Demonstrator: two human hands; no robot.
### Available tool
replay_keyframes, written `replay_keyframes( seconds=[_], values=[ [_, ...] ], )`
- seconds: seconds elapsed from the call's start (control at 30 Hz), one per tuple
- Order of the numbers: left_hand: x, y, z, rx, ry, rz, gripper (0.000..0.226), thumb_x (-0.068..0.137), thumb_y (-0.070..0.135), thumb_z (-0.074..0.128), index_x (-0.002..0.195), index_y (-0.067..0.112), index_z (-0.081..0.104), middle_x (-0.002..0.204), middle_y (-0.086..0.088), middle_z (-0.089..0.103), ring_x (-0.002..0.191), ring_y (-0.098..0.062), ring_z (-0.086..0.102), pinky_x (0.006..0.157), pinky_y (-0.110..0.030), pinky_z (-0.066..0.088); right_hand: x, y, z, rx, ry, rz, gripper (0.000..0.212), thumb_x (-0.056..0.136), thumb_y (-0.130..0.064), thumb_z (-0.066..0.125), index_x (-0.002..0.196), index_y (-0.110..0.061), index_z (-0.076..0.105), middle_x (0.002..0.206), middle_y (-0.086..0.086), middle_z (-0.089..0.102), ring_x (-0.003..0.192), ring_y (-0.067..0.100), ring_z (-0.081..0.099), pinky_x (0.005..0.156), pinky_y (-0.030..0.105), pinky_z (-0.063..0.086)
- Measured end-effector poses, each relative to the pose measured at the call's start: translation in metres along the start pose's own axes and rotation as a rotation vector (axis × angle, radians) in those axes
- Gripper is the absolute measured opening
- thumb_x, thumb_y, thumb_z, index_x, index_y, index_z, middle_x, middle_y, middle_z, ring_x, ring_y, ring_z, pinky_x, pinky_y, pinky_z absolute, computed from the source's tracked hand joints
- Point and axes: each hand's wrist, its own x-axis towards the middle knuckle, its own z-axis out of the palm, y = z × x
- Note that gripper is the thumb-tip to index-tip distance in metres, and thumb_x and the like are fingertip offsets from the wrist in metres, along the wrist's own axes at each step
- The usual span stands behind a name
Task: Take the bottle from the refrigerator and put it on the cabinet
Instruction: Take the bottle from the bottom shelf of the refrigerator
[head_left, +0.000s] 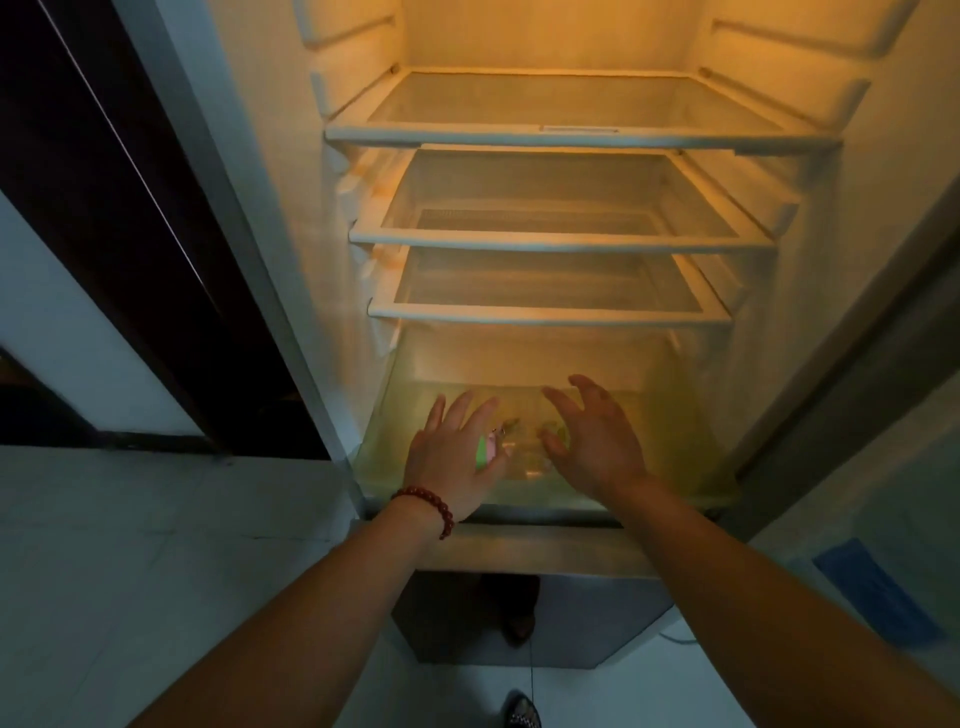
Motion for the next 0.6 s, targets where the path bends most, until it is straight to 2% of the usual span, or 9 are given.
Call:
replay_keyframes(
  seconds=[0.17,0.37,0.6],
  values=[
    [0.032,-0.005,0.011,0.002,-0.013,-0.045,0.062,0.087,0.053,0.041,0.143,0.035,0.020,0.156,0.004,0.014,0.143,-0.027,0.005,0.112,-0.043,0.020,0.031,0.009,0.014,0.011,-0.127,-0.068,0.071,0.081,-0.042,0.065,0.143,-0.028,0.034,0.156,0.003,0.024,0.141,0.024,0.024,0.112,0.036,0.026],
    [0.050,-0.012,0.020,-0.038,-0.006,-0.114,0.065,0.086,0.053,0.045,0.143,0.037,0.017,0.156,0.006,0.013,0.143,-0.025,0.003,0.113,-0.039,0.018,0.051,0.016,0.027,-0.021,-0.300,-0.111,0.079,0.074,-0.040,0.073,0.142,-0.034,0.033,0.154,-0.002,0.025,0.141,0.021,0.022,0.113,0.042,0.025],
    [0.056,-0.011,0.021,-0.035,-0.029,-0.123,0.065,0.087,0.049,0.046,0.143,0.036,0.017,0.156,0.005,0.013,0.143,-0.024,0.002,0.112,-0.037,0.018,0.063,0.015,0.044,-0.145,-0.470,-0.179,0.087,0.069,-0.039,0.078,0.142,-0.035,0.031,0.155,-0.004,0.022,0.143,0.021,0.017,0.113,0.050,0.016]
  ],
)
